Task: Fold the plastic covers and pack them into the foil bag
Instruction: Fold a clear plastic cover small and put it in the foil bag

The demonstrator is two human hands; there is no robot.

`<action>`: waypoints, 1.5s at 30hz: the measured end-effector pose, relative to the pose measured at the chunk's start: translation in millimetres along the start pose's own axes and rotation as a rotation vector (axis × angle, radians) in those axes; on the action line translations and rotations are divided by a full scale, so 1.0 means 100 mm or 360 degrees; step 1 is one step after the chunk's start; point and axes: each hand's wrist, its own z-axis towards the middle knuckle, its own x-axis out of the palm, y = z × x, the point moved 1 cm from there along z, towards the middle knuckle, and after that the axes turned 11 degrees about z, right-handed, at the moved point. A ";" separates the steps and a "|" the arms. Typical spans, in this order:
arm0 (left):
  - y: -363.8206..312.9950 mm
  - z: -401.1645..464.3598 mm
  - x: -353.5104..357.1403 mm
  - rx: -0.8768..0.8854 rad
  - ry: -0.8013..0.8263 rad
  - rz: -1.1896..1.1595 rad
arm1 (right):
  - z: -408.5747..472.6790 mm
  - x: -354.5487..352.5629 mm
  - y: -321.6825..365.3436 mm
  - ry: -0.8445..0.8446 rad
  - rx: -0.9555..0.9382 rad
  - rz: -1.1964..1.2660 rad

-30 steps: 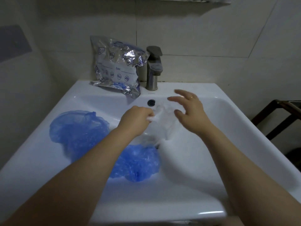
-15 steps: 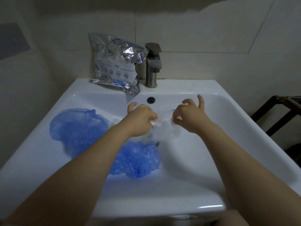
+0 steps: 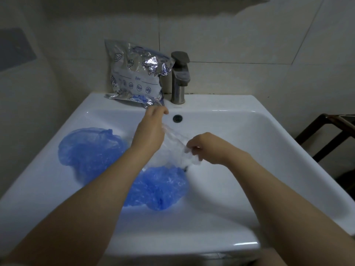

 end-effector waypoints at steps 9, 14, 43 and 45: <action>0.27 0.07 0.08 -0.0202 0.0101 0.0202 | 0.03 -0.12 -0.24 -0.0591 0.0347 -0.0180; 0.32 0.09 0.06 -0.0545 0.0040 -0.0200 | 0.02 -0.13 -0.36 -0.0862 0.0438 0.0477; 0.23 0.04 -0.16 -0.0499 0.0751 -0.2633 | -0.22 -0.23 -0.38 -0.0259 0.0422 0.2165; 0.25 0.03 -0.12 -0.0504 0.0741 -0.2623 | -0.16 -0.23 -0.37 -0.0365 0.0356 0.2408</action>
